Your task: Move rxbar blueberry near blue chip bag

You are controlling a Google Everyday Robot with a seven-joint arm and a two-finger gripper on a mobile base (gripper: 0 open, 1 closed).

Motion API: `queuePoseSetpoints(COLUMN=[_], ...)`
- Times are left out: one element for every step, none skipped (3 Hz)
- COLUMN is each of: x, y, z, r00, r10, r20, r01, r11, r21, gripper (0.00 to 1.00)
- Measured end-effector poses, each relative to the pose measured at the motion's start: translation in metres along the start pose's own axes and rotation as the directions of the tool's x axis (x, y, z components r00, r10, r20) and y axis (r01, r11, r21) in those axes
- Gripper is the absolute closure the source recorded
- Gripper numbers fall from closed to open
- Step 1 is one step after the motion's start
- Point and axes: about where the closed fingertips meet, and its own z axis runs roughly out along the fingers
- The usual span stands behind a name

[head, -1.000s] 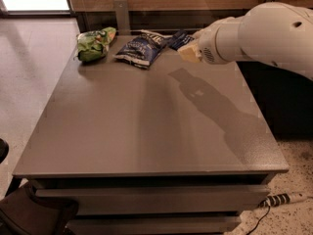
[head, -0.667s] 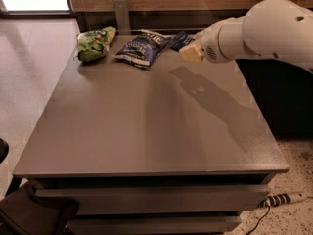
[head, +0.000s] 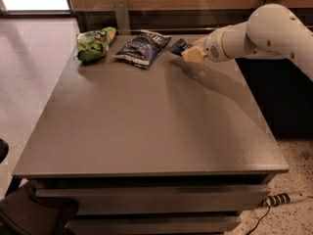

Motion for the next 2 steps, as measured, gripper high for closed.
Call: queuePoseSetpoints(x=[-0.0015, -0.0016], y=[-0.0028, -0.0018], z=[0.0056, 0.0077], r00=[1.0, 1.0], r10=[0.005, 0.005], r20=[0.007, 0.007], r01=[-0.005, -0.005], r11=[1.0, 1.0], r21=[-0.004, -0.008], gripper=[0.75, 0.51])
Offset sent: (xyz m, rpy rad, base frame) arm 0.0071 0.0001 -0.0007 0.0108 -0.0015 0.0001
